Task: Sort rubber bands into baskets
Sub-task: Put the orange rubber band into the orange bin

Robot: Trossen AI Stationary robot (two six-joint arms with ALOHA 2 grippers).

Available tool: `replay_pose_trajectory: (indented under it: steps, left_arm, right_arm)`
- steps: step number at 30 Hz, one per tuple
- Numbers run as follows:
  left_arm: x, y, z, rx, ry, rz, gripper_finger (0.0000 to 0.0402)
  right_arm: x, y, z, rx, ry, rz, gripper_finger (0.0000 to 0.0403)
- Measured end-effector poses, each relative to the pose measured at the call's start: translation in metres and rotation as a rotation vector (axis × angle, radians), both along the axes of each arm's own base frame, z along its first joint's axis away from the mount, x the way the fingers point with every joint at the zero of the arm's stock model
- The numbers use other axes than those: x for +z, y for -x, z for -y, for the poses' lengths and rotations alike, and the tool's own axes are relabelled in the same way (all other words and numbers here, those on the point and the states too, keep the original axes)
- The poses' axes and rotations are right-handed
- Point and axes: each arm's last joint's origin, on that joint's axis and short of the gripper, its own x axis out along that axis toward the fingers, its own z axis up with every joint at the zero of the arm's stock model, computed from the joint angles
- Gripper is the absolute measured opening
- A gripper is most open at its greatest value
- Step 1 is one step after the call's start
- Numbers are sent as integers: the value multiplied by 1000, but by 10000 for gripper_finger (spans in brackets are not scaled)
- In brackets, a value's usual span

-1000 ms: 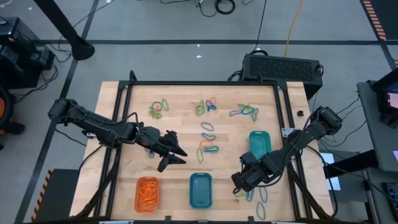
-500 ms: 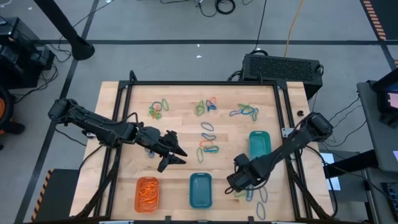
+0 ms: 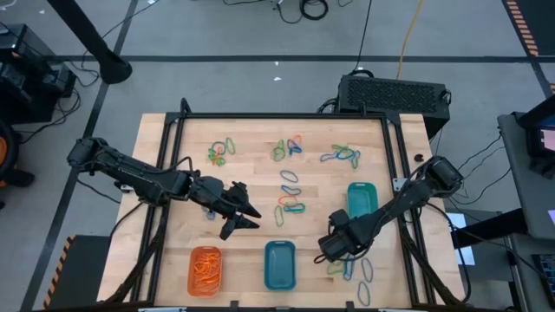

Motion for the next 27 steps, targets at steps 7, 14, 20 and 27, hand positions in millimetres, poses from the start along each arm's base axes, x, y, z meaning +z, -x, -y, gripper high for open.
replay_pose_trajectory:
  steps: [7,14,20,27]
  left_arm:
    - [0,0,0,0,0,0,180]
    - [0,0,0,1,0,-1,180]
    - [0,0,0,0,0,0,180]
    - [0,0,0,0,0,0,180]
  right_arm:
    - [-15,3,1,-10,-45,22,109]
    - [-15,4,2,-4,-41,15,90]
    - [-15,5,2,0,-35,2,44]
    - [-14,6,2,8,-35,-8,6]
